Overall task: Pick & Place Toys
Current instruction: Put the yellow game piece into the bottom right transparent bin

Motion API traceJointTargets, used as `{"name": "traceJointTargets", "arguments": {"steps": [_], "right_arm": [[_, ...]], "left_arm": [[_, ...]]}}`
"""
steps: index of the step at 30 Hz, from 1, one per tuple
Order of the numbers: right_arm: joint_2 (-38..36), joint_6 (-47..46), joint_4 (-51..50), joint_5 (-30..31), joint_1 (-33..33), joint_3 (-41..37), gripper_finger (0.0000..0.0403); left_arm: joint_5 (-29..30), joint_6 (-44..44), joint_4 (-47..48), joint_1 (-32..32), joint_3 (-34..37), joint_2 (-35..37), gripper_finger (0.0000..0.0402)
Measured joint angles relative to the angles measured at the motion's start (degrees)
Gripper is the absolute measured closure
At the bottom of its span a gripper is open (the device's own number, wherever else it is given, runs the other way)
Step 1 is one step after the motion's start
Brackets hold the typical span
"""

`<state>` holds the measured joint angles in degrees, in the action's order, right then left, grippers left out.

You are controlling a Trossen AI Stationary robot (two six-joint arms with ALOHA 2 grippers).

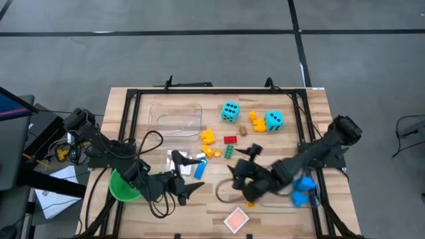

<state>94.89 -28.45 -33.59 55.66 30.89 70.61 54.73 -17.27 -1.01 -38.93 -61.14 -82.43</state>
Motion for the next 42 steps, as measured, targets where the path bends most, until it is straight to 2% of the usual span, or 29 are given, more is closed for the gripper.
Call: {"name": "traceJointTargets", "arguments": {"steps": [5, 15, 22, 28, 31, 36, 42], "right_arm": [[0.0, 10.2, 21.9, -8.2, -7.7, -8.0, 0.0075], [0.0, 10.9, 42.1, -19.9, -15.7, -18.3, 0.0077], [0.4, 15.3, 50.6, -21.2, -16.9, -21.4, 0.0077], [8.2, 23.8, 59.4, -25.6, -18.8, -19.6, 0.0077], [12.2, 26.6, 59.5, -25.8, -20.1, -17.5, 0.0077], [13.4, 27.4, 59.9, -27.0, -22.3, -16.2, 0.0077], [13.9, 26.5, 61.0, -33.9, -24.4, -16.2, 0.0077]], "left_arm": [[1.6, 0.2, 1.6, -0.5, 0.0, 0.0, 0.0032], [3.6, 0.5, 2.6, -0.9, 0.0, 0.0, 0.0032], [3.6, 4.5, 2.6, -0.9, 0.0, 0.0, 0.0032], [2.3, 9.4, 2.7, -0.9, 0.0, 0.0, 0.0032], [1.8, 12.1, 2.7, -1.8, 0.0, 0.0, 0.0032], [1.6, 14.7, 2.7, -4.5, 0.0, 0.0, 0.0032], [1.5, 16.9, 2.2, -7.1, 0.0, 0.0, 0.0032]]}}
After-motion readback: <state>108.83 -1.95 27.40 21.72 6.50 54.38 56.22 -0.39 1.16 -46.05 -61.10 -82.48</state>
